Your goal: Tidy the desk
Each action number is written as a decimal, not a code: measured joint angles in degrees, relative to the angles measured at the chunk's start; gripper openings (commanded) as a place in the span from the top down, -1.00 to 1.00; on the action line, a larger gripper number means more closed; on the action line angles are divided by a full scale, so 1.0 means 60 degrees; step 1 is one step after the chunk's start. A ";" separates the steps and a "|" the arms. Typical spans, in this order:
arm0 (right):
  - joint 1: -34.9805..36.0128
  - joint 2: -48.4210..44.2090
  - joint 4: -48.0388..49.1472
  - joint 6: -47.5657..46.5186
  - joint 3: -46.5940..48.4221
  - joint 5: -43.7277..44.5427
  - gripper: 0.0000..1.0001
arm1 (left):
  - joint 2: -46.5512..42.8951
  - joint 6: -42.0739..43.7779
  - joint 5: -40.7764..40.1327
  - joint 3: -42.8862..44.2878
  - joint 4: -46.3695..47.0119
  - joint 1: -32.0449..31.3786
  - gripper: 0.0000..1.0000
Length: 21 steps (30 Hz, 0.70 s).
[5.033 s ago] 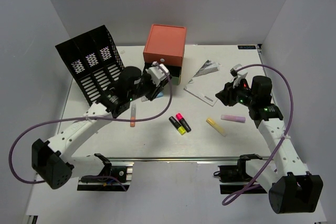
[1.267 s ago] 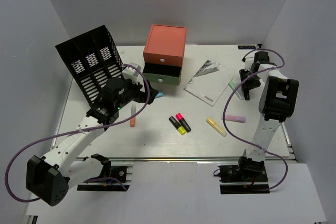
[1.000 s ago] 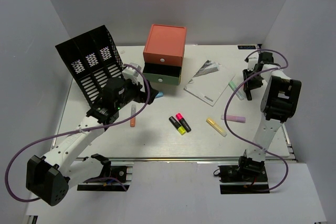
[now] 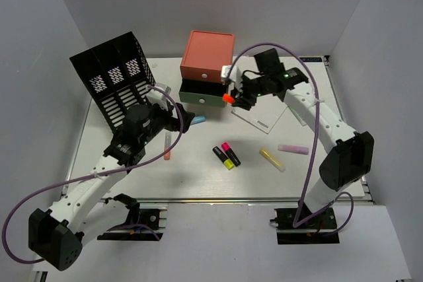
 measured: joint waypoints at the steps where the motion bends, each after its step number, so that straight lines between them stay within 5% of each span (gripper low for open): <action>1: 0.0280 0.0040 0.0095 0.0033 0.0033 0.0073 0.98 | -0.0102 0.0011 -0.0073 -0.0084 0.0117 0.0000 -0.96; 10: 0.2459 0.1931 0.1792 0.0291 0.1836 0.2065 0.94 | -0.0452 0.0146 -0.0463 -0.0372 0.0601 0.0000 -0.96; 21: 0.2739 0.2881 0.3173 0.0321 0.2022 0.4368 0.72 | -0.0444 0.0215 -0.0561 -0.0372 0.0601 0.0000 -0.96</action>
